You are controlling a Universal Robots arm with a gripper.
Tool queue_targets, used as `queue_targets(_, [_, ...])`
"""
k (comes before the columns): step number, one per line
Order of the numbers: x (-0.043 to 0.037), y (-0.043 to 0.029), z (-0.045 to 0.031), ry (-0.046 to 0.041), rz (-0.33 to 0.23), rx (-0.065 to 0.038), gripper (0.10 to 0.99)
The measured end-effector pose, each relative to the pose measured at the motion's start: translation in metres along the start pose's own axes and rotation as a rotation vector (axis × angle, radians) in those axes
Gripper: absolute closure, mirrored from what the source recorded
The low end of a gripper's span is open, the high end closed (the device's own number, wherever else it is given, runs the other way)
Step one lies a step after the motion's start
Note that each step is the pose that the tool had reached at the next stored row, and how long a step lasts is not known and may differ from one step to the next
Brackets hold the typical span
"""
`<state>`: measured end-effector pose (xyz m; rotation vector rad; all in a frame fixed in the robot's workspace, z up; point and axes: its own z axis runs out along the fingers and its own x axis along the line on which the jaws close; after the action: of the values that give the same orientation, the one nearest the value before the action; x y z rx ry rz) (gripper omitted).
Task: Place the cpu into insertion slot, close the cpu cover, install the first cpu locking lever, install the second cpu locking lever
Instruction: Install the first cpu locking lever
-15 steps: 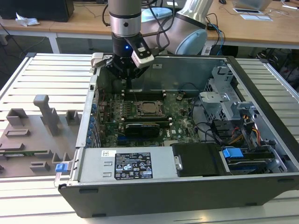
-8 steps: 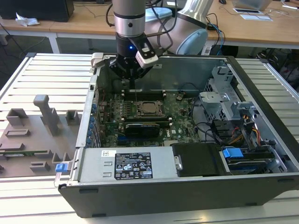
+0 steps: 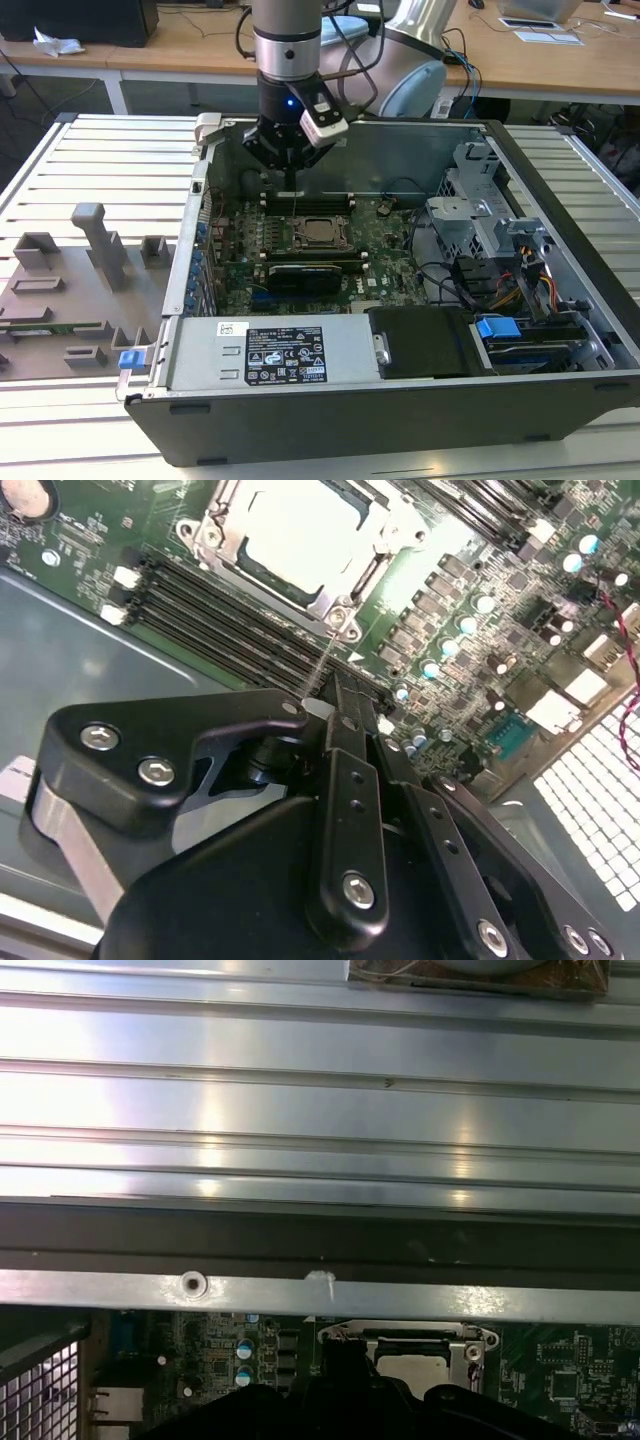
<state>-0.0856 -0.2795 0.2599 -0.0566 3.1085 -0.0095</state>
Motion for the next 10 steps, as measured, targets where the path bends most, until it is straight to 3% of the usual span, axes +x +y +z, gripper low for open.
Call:
queue_targets(6, [-0.0078,-0.0003,0.0015,0.0001,0.0,0.0,0.98])
queue_targets(10, [-0.0075,-0.0002,0.0111,0.0005,0.0,0.0,0.98])
